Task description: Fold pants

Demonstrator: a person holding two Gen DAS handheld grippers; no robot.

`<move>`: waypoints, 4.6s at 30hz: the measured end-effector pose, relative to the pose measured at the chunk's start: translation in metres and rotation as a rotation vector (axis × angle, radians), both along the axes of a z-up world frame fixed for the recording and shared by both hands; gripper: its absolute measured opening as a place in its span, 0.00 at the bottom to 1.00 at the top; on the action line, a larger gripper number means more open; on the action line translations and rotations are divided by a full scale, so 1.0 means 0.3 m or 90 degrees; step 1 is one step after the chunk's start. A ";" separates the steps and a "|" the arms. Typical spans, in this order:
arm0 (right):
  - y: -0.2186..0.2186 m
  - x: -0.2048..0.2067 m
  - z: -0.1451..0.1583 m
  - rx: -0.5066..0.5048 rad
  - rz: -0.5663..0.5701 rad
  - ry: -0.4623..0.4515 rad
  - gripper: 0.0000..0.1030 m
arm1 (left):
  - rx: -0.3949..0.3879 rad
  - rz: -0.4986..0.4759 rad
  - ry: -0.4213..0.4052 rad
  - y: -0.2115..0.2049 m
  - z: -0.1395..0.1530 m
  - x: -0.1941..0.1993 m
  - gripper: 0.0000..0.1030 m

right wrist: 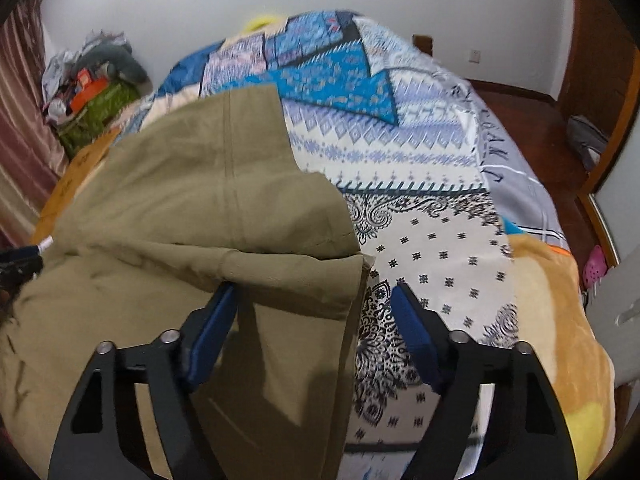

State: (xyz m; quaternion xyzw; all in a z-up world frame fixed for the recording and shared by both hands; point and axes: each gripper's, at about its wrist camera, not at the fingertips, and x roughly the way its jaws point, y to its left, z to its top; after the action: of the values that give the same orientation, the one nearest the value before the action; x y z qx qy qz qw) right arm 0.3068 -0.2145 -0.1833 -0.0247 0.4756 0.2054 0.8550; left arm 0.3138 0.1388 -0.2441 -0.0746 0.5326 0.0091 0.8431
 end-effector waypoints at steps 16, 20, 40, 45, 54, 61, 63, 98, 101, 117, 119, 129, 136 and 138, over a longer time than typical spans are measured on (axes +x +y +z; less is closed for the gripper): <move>0.009 0.041 -0.064 0.042 0.040 0.059 0.44 | 0.052 -0.045 -0.024 -0.043 0.007 -0.021 0.64; 0.027 0.044 -0.063 0.017 0.035 0.052 0.43 | 0.052 -0.018 -0.009 -0.026 -0.014 -0.004 0.71; 0.018 0.052 0.155 0.004 0.037 -0.056 0.53 | 0.042 0.040 -0.030 0.036 0.088 0.025 0.96; 0.039 0.118 0.118 -0.005 0.034 -0.040 0.57 | 0.003 0.045 0.002 0.046 0.028 0.088 0.96; 0.071 0.226 -0.069 0.038 0.047 0.117 0.59 | -0.053 0.048 0.048 0.064 -0.076 0.110 1.00; 0.074 0.204 -0.094 0.049 0.054 0.107 0.57 | 0.072 0.024 -0.023 0.027 -0.053 0.081 0.90; 0.072 0.201 -0.101 0.051 0.048 0.103 0.55 | 0.091 0.030 -0.029 0.027 -0.051 0.079 0.90; 0.365 0.339 0.226 -0.039 0.099 -0.120 0.77 | 0.038 0.142 -0.010 0.299 -0.003 0.255 1.00; 0.389 0.411 0.184 -0.030 0.093 -0.106 0.77 | 0.028 0.128 0.002 0.288 -0.053 0.294 1.00; 0.475 0.660 -0.041 0.004 0.049 -0.026 0.71 | -0.232 0.108 0.069 0.291 -0.273 0.354 0.72; 0.487 0.650 -0.035 0.003 0.055 -0.033 0.58 | -0.245 0.110 0.060 0.291 -0.259 0.349 0.57; 0.498 0.554 0.050 -0.048 0.046 -0.129 0.10 | -0.036 0.097 -0.050 0.208 -0.089 0.279 0.42; 0.446 0.439 0.280 -0.027 0.043 -0.198 0.09 | 0.045 0.078 -0.134 0.167 0.136 0.252 0.26; 0.424 0.411 0.367 -0.013 0.036 -0.220 0.09 | 0.041 0.079 -0.162 0.163 0.218 0.249 0.25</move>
State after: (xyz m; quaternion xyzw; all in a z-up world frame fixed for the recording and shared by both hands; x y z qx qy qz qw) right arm 0.4303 -0.0874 -0.0732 -0.0821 0.3225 0.2173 0.9176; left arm 0.3884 0.1878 -0.1787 -0.0807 0.4152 0.0687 0.9035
